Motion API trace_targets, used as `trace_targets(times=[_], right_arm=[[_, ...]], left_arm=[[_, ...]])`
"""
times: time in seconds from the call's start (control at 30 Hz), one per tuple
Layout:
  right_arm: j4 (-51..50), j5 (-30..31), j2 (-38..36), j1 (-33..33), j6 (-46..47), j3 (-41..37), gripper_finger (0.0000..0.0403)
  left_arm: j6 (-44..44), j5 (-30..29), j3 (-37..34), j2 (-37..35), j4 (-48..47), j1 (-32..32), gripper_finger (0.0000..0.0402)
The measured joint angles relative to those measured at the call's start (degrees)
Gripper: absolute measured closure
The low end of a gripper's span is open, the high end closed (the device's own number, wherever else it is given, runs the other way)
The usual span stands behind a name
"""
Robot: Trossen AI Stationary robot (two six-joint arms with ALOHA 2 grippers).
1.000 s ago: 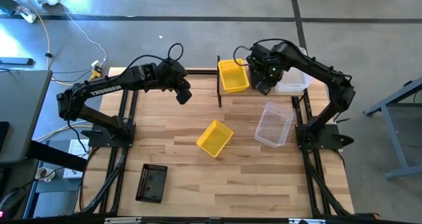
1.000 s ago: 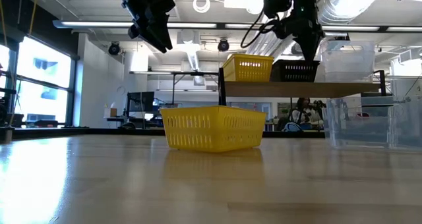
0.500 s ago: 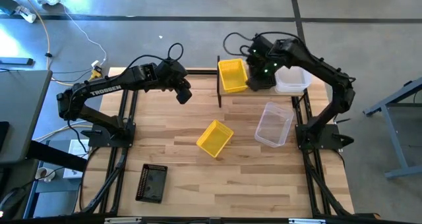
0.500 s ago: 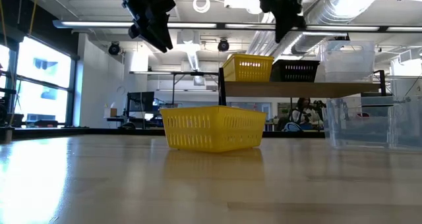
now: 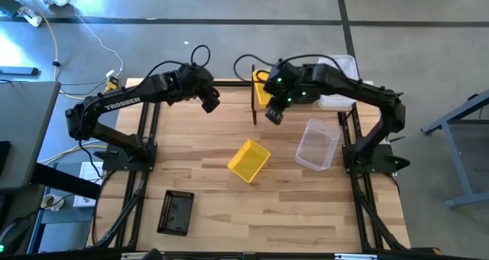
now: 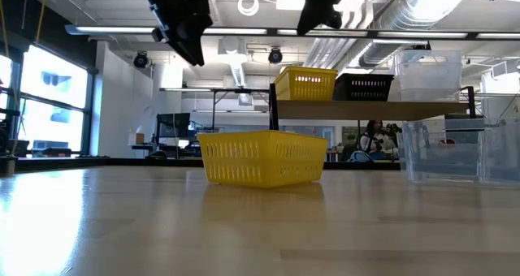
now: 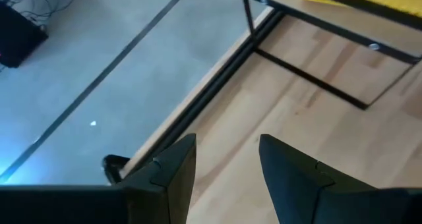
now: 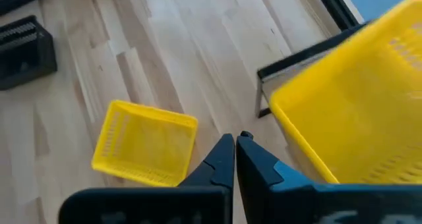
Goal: Stack baskets on shelf by color
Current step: Adjust the yellow bins on the shelf
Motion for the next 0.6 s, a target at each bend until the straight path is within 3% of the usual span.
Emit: trace_targets(times=[0.6], right_arm=[[0.7,8.5,8.6,2.1,3.9,-0.1,0.0399]], left_arm=[[4.3,1.3,0.0,0.0,0.0,6.7,0.0245]])
